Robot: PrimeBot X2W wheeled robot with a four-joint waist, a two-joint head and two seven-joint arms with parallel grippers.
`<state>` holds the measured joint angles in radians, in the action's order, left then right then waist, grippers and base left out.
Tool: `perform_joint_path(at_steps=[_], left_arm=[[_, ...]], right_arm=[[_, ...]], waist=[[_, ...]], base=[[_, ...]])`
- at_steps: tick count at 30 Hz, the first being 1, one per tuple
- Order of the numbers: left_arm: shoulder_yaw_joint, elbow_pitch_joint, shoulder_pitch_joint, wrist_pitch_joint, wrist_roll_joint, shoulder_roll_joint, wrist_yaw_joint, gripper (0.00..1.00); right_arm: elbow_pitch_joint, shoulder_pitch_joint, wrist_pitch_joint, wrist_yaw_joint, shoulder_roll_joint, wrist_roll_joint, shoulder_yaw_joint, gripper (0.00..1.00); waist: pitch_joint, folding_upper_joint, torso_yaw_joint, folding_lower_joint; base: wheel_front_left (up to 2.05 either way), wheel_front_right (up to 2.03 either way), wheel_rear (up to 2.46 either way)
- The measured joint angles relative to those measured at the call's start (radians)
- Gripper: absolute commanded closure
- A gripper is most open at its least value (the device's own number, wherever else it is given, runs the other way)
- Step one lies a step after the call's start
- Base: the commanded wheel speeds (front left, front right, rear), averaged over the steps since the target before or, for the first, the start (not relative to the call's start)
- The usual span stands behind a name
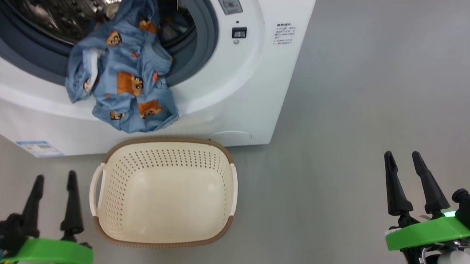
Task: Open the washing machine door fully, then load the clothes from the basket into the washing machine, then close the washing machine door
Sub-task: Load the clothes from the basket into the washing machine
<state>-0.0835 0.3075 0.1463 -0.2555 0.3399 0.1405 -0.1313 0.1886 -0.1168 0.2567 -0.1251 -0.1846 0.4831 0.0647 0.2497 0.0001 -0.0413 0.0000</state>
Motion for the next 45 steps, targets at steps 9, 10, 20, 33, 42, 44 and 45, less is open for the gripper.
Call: perform_joint_path(at_steps=[9,10,20,33,42,44,45], left_arm=[[0.077,0.12,0.12,0.0,0.054,0.01,0.0,0.0],[0.085,0.134,0.135,0.0,0.057,0.015,0.0,0.0],[0.196,0.268,0.312,0.0,0.139,0.07,0.0,0.0],[0.292,0.474,0.556,0.0,0.237,0.147,0.0,0.0],[0.332,0.548,0.668,0.0,0.296,0.195,0.0,0.0],[0.369,0.55,0.677,0.0,0.314,0.202,0.0,0.0],[0.394,0.55,0.678,0.0,0.328,0.206,0.0,0.0]], right_arm=[[-0.011,-0.048,0.0,0.0,0.013,0.0,-0.001,0.0],[-0.011,-0.052,0.0,0.0,0.015,0.0,0.0,0.0],[-0.029,-0.107,0.0,0.0,0.016,-0.008,0.009,0.0],[-0.052,-0.165,0.0,0.0,0.025,-0.022,0.035,0.0],[-0.072,-0.203,0.0,0.0,0.037,-0.025,0.054,0.0],[-0.074,-0.203,0.0,0.0,0.04,-0.031,0.056,0.0],[-0.075,-0.203,0.0,0.0,0.041,-0.037,0.056,0.0]], waist=[[0.081,0.0,-0.009,-0.0001],[0.09,0.0,-0.011,-0.0001],[0.185,0.0,-0.035,0.0],[0.312,0.0,-0.069,0.0],[0.363,0.0,-0.106,0.0],[0.371,0.0,-0.116,0.0],[0.375,0.0,-0.12,0.0]], base=[[0.0,0.0,0.0],[0.0,0.0,0.0],[0.0,0.0,0.0],[0.0,0.0,0.0],[0.0,0.0,0.0],[0.0,0.0,0.0],[0.0,0.0,0.0]])
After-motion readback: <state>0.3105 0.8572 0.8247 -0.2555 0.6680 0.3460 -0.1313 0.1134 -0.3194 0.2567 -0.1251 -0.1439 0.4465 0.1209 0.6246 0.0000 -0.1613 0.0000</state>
